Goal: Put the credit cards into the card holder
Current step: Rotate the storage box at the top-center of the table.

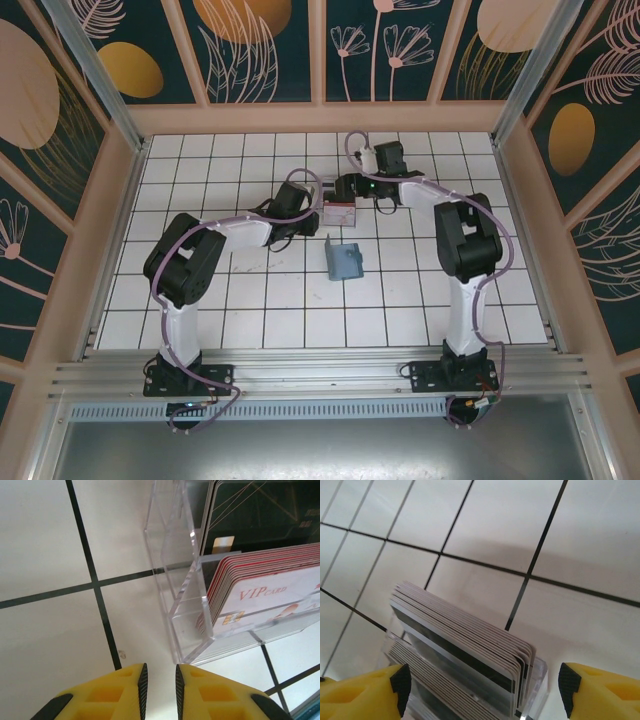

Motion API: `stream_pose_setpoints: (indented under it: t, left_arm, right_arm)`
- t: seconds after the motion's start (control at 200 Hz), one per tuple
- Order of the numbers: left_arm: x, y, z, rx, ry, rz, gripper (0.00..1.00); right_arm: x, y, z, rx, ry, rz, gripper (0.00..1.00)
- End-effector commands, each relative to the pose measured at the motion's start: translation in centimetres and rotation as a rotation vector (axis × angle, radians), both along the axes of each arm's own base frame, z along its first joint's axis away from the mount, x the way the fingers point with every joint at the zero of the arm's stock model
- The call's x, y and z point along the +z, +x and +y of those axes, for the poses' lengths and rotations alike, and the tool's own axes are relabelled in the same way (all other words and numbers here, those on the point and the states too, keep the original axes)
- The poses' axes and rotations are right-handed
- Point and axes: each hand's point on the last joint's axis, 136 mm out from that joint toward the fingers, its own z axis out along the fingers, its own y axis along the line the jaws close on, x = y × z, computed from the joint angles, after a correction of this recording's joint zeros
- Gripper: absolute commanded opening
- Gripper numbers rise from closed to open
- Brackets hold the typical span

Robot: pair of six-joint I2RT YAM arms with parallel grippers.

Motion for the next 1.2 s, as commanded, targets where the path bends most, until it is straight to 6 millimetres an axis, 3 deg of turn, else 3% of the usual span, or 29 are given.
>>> stream_pose_setpoints:
  t: [0.0, 0.245, 0.435, 0.586, 0.681, 0.916, 1.096, 1.196]
  left_arm:
    - [-0.3, 0.2, 0.5, -0.005, 0.015, 0.011, 0.27]
    - [2.1, 0.8, -0.1, -0.005, -0.041, -0.020, 0.31]
    - [3.6, 1.5, 0.0, 0.011, -0.089, -0.035, 0.33]
    - [4.3, 2.1, -0.2, 0.014, -0.116, -0.039, 0.34]
    - [4.3, 2.5, 0.0, 0.027, -0.106, -0.039, 0.34]
    - [4.3, 4.1, -0.1, 0.044, -0.115, -0.046, 0.36]
    - [4.0, 5.9, 0.4, 0.070, -0.108, -0.046, 0.37]
    - [3.2, 6.0, -0.2, 0.046, -0.119, -0.027, 0.37]
  right_arm:
    - [0.0, 0.7, -0.1, 0.034, -0.015, -0.006, 0.81]
    - [-1.0, 1.4, 0.4, 0.053, 0.001, 0.005, 0.77]
    - [-1.9, 1.4, 0.3, 0.052, -0.008, 0.018, 0.65]
    - [-1.2, 0.9, 0.0, 0.043, 0.000, 0.002, 0.56]
    - [-0.7, 0.2, -0.1, 0.041, 0.013, 0.000, 0.49]
    - [-1.0, -2.4, 0.0, 0.035, 0.023, 0.022, 0.47]
    - [-0.3, -3.5, -0.1, -0.001, 0.021, 0.024, 0.46]
    - [0.1, -3.7, 0.1, -0.013, 0.020, 0.023, 0.46]
